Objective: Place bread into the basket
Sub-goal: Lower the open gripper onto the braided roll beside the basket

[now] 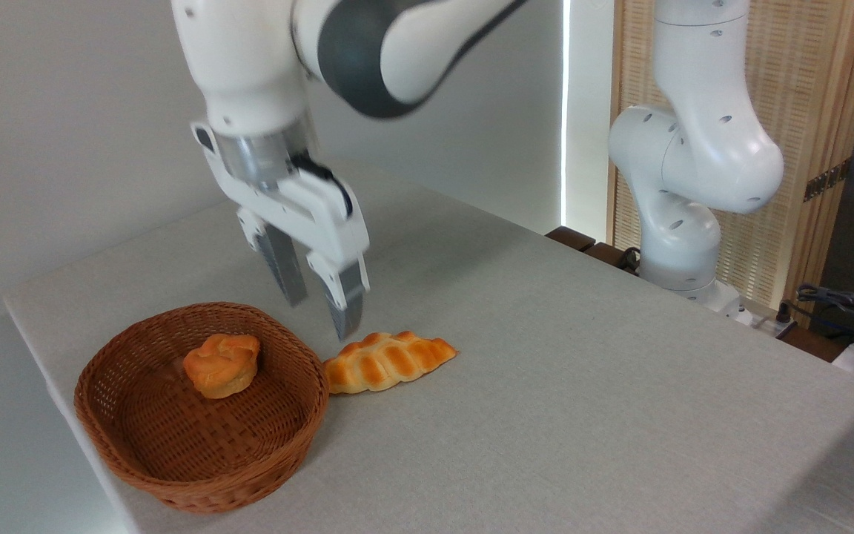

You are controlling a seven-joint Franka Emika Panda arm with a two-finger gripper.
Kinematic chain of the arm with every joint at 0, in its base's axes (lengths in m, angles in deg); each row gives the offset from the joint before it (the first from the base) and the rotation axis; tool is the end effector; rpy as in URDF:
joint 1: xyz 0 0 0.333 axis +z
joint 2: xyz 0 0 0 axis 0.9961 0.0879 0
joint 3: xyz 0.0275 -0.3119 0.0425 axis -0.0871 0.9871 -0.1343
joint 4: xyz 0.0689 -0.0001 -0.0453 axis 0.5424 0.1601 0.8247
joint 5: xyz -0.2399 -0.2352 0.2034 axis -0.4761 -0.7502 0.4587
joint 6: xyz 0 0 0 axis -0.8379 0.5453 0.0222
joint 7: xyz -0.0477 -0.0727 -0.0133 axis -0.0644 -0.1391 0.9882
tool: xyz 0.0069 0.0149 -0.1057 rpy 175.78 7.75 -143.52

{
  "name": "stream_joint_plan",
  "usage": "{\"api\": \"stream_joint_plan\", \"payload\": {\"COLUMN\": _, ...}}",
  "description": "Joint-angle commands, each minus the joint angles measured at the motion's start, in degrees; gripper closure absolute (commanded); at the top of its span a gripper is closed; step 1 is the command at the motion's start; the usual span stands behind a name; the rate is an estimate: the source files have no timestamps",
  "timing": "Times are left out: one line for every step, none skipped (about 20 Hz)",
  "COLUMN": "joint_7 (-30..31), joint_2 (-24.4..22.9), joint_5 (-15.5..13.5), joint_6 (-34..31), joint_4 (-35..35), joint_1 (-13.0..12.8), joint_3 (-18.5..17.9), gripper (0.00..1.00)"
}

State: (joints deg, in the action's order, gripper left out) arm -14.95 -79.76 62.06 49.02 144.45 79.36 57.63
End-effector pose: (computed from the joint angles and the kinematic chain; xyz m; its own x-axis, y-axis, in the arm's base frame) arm 0.5638 -0.0792 0.5037 0.7667 -0.6417 0.0208 -0.6377 -0.7574 0.1399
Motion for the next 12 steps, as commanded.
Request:
{"api": "stream_joint_plan", "payload": {"joint_7": -9.7, "joint_2": -4.2, "joint_5": 0.5, "joint_6": 4.2, "joint_4": 8.9, "joint_1": -0.2, "joint_3": -0.3, "gripper": 0.0}}
{"api": "stream_joint_plan", "payload": {"joint_7": -13.1, "joint_2": -4.2, "joint_5": 0.5, "joint_6": 4.2, "joint_4": 9.7, "joint_1": -0.2, "joint_3": -0.3, "gripper": 0.0}}
{"api": "stream_joint_plan", "payload": {"joint_7": -15.7, "joint_2": -4.2, "joint_5": 0.5, "joint_6": 4.2, "joint_4": 10.3, "joint_1": -0.2, "joint_3": -0.3, "gripper": 0.0}}
{"api": "stream_joint_plan", "payload": {"joint_7": -17.8, "joint_2": -4.1, "joint_5": 0.5, "joint_6": 4.2, "joint_4": 10.9, "joint_1": -0.2, "joint_3": -0.3, "gripper": 0.0}}
{"api": "stream_joint_plan", "payload": {"joint_7": -19.7, "joint_2": -4.0, "joint_5": 0.5, "joint_6": 4.2, "joint_4": 11.5, "joint_1": -0.2, "joint_3": -0.3, "gripper": 0.0}}
{"api": "stream_joint_plan", "payload": {"joint_7": -21.0, "joint_2": -3.9, "joint_5": 0.5, "joint_6": 4.2, "joint_4": 12.4, "joint_1": -0.3, "joint_3": -0.3, "gripper": 0.0}}
{"api": "stream_joint_plan", "payload": {"joint_7": -21.9, "joint_2": -3.7, "joint_5": 0.5, "joint_6": 4.9, "joint_4": 13.3, "joint_1": -0.4, "joint_3": -0.3, "gripper": 0.0}}
{"api": "stream_joint_plan", "payload": {"joint_7": -22.2, "joint_2": -3.3, "joint_5": 0.5, "joint_6": 5.6, "joint_4": 13.5, "joint_1": -0.9, "joint_3": -0.3, "gripper": 0.0}}
{"api": "stream_joint_plan", "payload": {"joint_7": -22.4, "joint_2": -3.0, "joint_5": 0.5, "joint_6": 6.7, "joint_4": 13.8, "joint_1": -1.1, "joint_3": -0.3, "gripper": 0.0}}
{"api": "stream_joint_plan", "payload": {"joint_7": -22.7, "joint_2": -2.4, "joint_5": 0.5, "joint_6": 7.2, "joint_4": 13.9, "joint_1": -1.1, "joint_3": -0.3, "gripper": 0.0}}
{"api": "stream_joint_plan", "payload": {"joint_7": -23.1, "joint_2": -2.0, "joint_5": 0.5, "joint_6": 7.5, "joint_4": 14.0, "joint_1": -1.1, "joint_3": -0.3, "gripper": 0.0}}
{"api": "stream_joint_plan", "payload": {"joint_7": -23.5, "joint_2": -1.6, "joint_5": 0.5, "joint_6": 7.5, "joint_4": 13.9, "joint_1": -1.1, "joint_3": -0.3, "gripper": 0.0}}
